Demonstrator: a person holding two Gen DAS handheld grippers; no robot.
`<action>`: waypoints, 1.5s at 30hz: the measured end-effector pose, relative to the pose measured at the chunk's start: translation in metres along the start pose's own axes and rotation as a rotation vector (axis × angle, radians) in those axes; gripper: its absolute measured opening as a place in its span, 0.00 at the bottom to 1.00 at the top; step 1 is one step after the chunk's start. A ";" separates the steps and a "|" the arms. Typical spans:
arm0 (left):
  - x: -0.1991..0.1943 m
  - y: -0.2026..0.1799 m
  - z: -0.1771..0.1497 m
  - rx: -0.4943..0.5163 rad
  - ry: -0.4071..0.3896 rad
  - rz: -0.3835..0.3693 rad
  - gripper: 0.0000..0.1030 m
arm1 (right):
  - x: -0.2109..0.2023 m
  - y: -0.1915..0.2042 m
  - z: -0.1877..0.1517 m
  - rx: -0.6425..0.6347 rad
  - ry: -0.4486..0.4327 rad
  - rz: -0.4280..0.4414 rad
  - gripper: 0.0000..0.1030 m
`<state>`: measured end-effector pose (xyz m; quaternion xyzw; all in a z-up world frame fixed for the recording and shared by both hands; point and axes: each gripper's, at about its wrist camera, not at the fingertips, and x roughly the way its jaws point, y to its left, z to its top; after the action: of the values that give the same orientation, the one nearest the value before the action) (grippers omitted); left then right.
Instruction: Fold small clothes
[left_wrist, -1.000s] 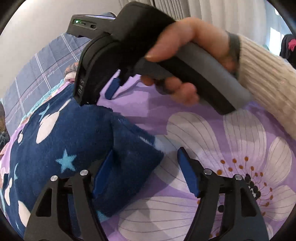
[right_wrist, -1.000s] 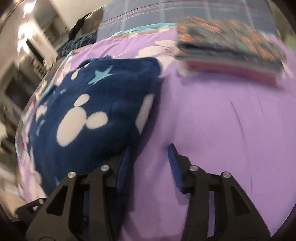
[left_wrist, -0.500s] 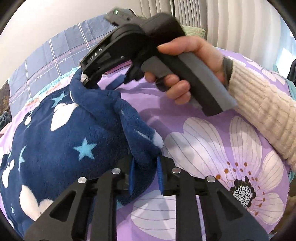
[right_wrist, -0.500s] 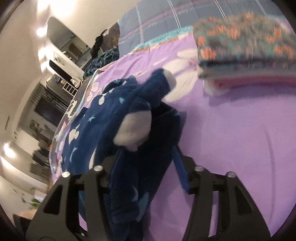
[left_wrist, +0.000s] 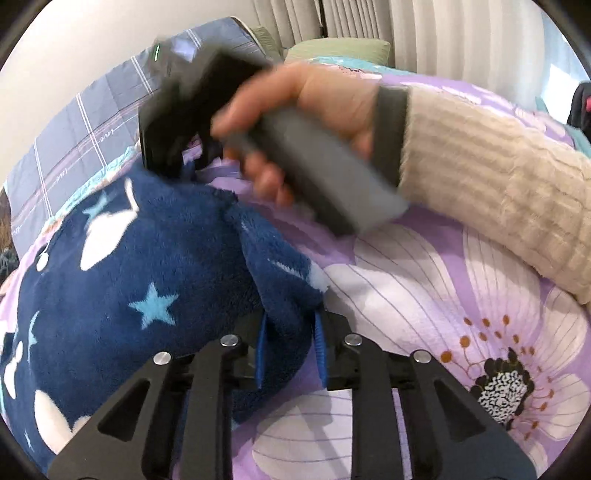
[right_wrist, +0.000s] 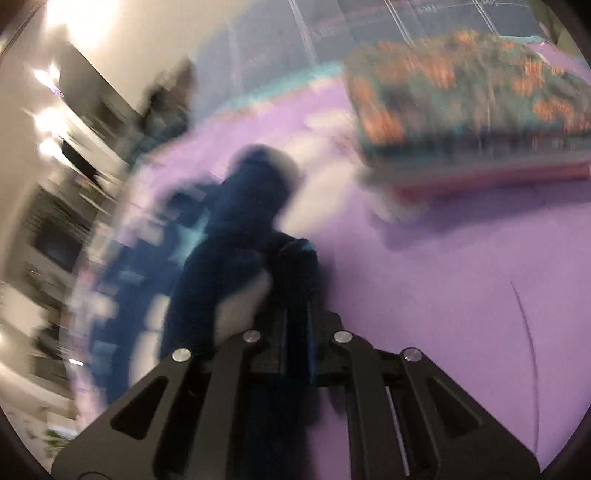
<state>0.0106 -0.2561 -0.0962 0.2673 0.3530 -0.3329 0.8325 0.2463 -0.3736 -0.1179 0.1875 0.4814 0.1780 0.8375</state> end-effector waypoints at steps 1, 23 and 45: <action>-0.001 0.000 0.000 0.007 -0.001 0.004 0.22 | -0.003 -0.003 0.000 0.017 -0.010 0.025 0.10; -0.002 0.005 -0.010 -0.017 -0.028 -0.025 0.33 | 0.028 0.020 0.046 -0.037 -0.035 -0.073 0.13; -0.165 0.202 -0.180 -0.629 -0.233 0.161 0.43 | -0.034 0.122 -0.061 -0.331 0.052 -0.391 0.55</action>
<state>-0.0005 0.0547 -0.0369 -0.0151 0.3186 -0.1691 0.9326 0.1626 -0.2757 -0.0626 -0.0536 0.4941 0.0938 0.8627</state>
